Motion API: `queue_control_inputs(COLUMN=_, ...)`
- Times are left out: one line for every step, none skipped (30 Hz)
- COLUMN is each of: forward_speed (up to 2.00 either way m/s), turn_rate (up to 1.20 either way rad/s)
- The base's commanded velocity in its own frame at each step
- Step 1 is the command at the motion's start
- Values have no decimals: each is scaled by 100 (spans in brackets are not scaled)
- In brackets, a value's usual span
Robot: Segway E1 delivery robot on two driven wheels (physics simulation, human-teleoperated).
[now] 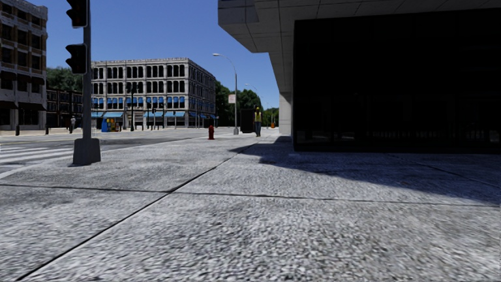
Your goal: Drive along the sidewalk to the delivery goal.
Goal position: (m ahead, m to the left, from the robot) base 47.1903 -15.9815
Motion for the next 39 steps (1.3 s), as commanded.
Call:
queue_control_inputs(forward_speed=200, turn_rate=13)
queue_control_inputs(forward_speed=200, turn_rate=13)
queue_control_inputs(forward_speed=200, turn_rate=7)
queue_control_inputs(forward_speed=200, turn_rate=0)
queue_control_inputs(forward_speed=200, turn_rate=0)
queue_control_inputs(forward_speed=200, turn_rate=0)
queue_control_inputs(forward_speed=200, turn_rate=0)
queue_control_inputs(forward_speed=200, turn_rate=0)
queue_control_inputs(forward_speed=200, turn_rate=0)
queue_control_inputs(forward_speed=200, turn_rate=0)
queue_control_inputs(forward_speed=200, turn_rate=0)
queue_control_inputs(forward_speed=200, turn_rate=0)
queue_control_inputs(forward_speed=200, turn_rate=0)
queue_control_inputs(forward_speed=200, turn_rate=0)
queue_control_inputs(forward_speed=200, turn_rate=0)
queue_control_inputs(forward_speed=200, turn_rate=0)
queue_control_inputs(forward_speed=200, turn_rate=0)
queue_control_inputs(forward_speed=200, turn_rate=0)
queue_control_inputs(forward_speed=200, turn_rate=0)
queue_control_inputs(forward_speed=200, turn_rate=0)
queue_control_inputs(forward_speed=200, turn_rate=0)
queue_control_inputs(forward_speed=200, turn_rate=0)
queue_control_inputs(forward_speed=200, turn_rate=0)
queue_control_inputs(forward_speed=200, turn_rate=0)
queue_control_inputs(forward_speed=200, turn_rate=0)
queue_control_inputs(forward_speed=200, turn_rate=0)
queue_control_inputs(forward_speed=200, turn_rate=0)
queue_control_inputs(forward_speed=200, turn_rate=0)
queue_control_inputs(forward_speed=200, turn_rate=2)
queue_control_inputs(forward_speed=200, turn_rate=2)
queue_control_inputs(forward_speed=200, turn_rate=17)
queue_control_inputs(forward_speed=200, turn_rate=27)
queue_control_inputs(forward_speed=200, turn_rate=27)
queue_control_inputs(forward_speed=200, turn_rate=36)
queue_control_inputs(forward_speed=200, turn_rate=41)
queue_control_inputs(forward_speed=200, turn_rate=43)
queue_control_inputs(forward_speed=200, turn_rate=43)
queue_control_inputs(forward_speed=200, turn_rate=45)
queue_control_inputs(forward_speed=200, turn_rate=47)
